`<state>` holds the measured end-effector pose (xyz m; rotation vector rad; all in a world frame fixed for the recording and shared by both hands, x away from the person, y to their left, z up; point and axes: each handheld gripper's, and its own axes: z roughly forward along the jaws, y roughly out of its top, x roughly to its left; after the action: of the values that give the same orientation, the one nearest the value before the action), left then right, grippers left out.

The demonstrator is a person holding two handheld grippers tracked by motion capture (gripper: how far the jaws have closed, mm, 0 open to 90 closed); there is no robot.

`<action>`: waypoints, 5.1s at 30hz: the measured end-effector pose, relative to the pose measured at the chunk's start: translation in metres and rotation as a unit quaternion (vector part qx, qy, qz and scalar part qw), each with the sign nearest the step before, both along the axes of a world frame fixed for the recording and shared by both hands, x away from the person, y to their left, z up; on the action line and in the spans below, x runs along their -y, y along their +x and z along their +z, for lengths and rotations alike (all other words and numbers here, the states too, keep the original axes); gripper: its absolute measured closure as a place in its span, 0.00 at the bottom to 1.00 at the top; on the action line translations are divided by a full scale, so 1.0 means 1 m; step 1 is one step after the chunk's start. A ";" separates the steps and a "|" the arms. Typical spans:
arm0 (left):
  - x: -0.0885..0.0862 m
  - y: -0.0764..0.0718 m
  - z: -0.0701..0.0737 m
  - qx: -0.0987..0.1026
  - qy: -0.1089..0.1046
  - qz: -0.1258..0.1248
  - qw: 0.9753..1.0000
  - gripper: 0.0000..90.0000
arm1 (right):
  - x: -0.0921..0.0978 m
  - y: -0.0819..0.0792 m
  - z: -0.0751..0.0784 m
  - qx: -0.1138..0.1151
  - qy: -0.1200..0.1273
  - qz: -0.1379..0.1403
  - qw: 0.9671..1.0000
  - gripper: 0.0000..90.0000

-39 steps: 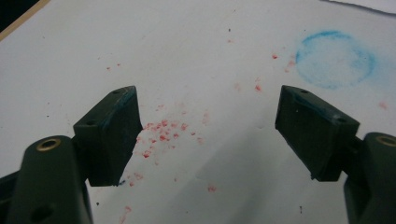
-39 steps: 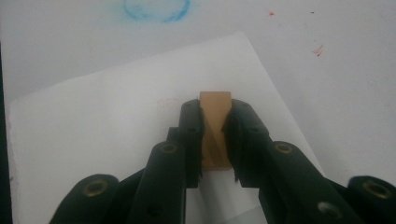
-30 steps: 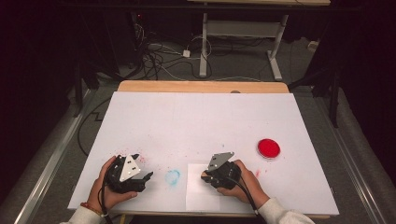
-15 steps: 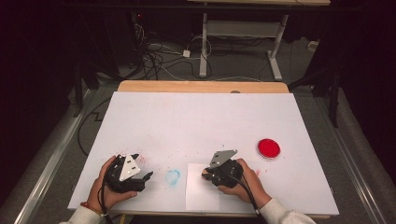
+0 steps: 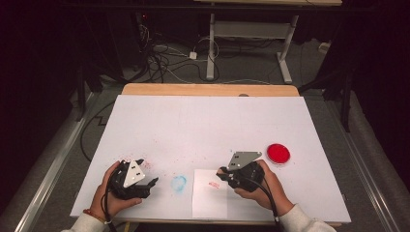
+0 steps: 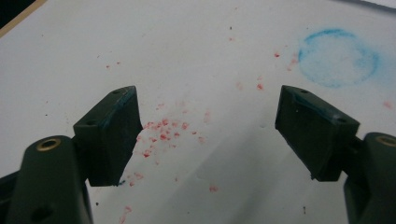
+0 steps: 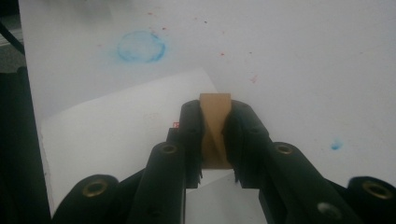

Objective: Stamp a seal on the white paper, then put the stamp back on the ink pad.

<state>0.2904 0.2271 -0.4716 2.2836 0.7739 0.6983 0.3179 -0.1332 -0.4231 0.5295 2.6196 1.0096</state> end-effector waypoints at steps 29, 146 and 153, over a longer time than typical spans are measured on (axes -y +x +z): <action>-0.004 0.002 -0.002 -0.005 -0.004 0.002 1.000 0.24 | 0.034 0.012 0.014 0.029 -0.008 -0.049 0.998 0.85; 0.003 0.001 -0.003 -0.013 0.016 -0.014 1.000 0.24 | 0.120 0.039 0.019 0.144 0.080 -0.258 0.952 0.22; 0.002 0.001 -0.003 -0.012 0.013 -0.014 1.000 0.24 | 0.114 0.030 0.023 0.162 0.083 -0.242 0.953 0.22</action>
<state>0.2912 0.2250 -0.4746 2.3263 0.7466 0.6742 0.3480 -0.2471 -0.4002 0.9048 1.9895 1.0455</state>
